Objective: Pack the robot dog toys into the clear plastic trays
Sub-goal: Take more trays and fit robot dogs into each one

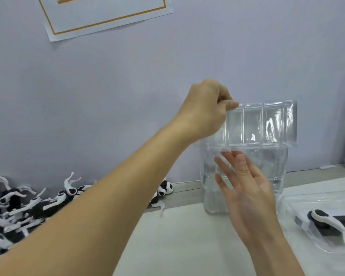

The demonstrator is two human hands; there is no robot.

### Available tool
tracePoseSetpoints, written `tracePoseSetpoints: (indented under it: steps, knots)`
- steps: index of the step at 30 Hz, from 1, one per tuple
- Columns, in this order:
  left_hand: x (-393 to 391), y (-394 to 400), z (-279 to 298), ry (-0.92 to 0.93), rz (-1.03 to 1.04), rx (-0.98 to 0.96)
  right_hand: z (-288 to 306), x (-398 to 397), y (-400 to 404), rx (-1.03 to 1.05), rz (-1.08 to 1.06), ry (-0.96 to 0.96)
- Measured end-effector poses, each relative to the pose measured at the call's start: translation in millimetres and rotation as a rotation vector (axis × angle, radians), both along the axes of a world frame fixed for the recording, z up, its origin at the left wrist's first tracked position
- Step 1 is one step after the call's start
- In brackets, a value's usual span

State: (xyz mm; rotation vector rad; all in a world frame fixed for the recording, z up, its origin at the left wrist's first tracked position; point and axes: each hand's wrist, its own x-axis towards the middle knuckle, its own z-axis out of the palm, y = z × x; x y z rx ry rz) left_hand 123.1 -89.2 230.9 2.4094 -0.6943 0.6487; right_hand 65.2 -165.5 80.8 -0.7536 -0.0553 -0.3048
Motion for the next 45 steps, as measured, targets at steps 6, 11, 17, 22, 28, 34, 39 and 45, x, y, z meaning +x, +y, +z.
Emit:
tracePoseSetpoints:
  steps: [6, 11, 17, 22, 28, 34, 39, 45]
  knots:
    - [-37.8, 20.8, -8.0, -0.079, 0.020, -0.112, 15.9, -11.0, 8.6, -0.151, -0.087, -0.109]
    - [-62.1, 54.8, -18.2, -0.094, 0.127, -0.269, 30.0, -19.8, 23.7, -0.264, -0.089, -0.186]
    - [-91.5, 111.5, -60.1, -0.061, 0.315, -0.647, 33.9, -27.5, 47.5, -0.482, 0.037, -0.245]
    - [-112.5, 137.6, -88.2, -0.099, 0.394, -0.820, 32.6, -31.5, 64.2, -0.611, 0.178, -0.246]
    - [-120.9, 149.1, -107.4, -0.135, 0.429, -0.913, 28.2, -30.6, 66.1, -0.705, 0.158, -0.232]
    - [-125.2, 181.8, -127.1, -0.197, 0.504, -1.073, 24.2, -19.7, 50.0, -0.692, -0.029, -0.258]
    - [-127.7, 212.2, -146.3, -0.099, 0.554, -0.967, 27.1, -12.9, 24.0, -0.445, -0.191, -0.253]
    - [-114.5, 194.6, -167.3, 0.135, 0.465, -0.900, 38.2, 2.3, 4.1, -0.177, -0.102, -0.108]
